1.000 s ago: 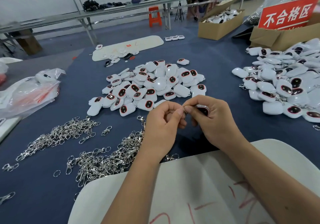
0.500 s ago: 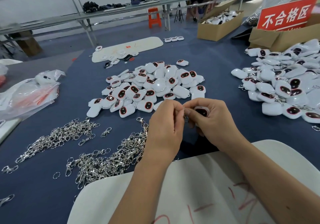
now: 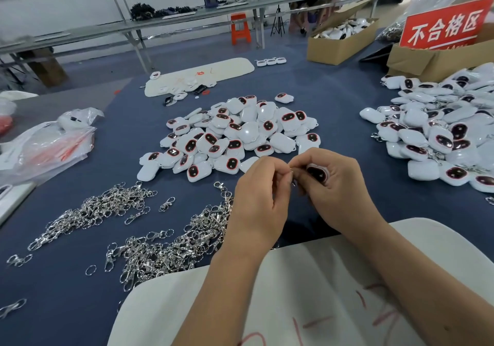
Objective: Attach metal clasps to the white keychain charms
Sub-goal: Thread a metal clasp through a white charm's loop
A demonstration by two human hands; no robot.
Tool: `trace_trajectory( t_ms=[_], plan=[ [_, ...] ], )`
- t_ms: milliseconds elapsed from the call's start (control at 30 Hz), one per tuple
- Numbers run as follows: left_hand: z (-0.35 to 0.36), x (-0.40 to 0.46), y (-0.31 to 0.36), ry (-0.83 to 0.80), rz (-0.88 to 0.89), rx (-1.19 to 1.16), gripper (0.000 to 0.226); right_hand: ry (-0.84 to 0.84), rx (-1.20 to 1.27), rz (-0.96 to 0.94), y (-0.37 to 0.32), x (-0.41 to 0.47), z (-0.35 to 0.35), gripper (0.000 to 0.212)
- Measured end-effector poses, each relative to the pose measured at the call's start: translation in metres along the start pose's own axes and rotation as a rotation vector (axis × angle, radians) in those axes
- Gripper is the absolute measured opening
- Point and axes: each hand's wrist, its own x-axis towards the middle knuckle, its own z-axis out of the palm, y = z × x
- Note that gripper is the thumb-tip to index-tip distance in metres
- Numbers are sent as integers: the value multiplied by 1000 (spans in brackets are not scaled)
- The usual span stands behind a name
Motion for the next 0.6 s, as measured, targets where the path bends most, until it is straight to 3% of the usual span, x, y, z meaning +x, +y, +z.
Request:
trace_trajectory(
  t_ms=[100, 300, 600],
  plan=[
    [0, 0, 1, 3, -13, -14, 7, -8, -3, 12, 1, 1, 2, 22],
    [-2, 2, -1, 35, -37, 27, 7, -149, 175, 265, 4, 4, -2, 22],
    [0, 3, 2, 30, -12, -23, 9, -188, 373, 338, 5, 6, -9, 15]
  ],
)
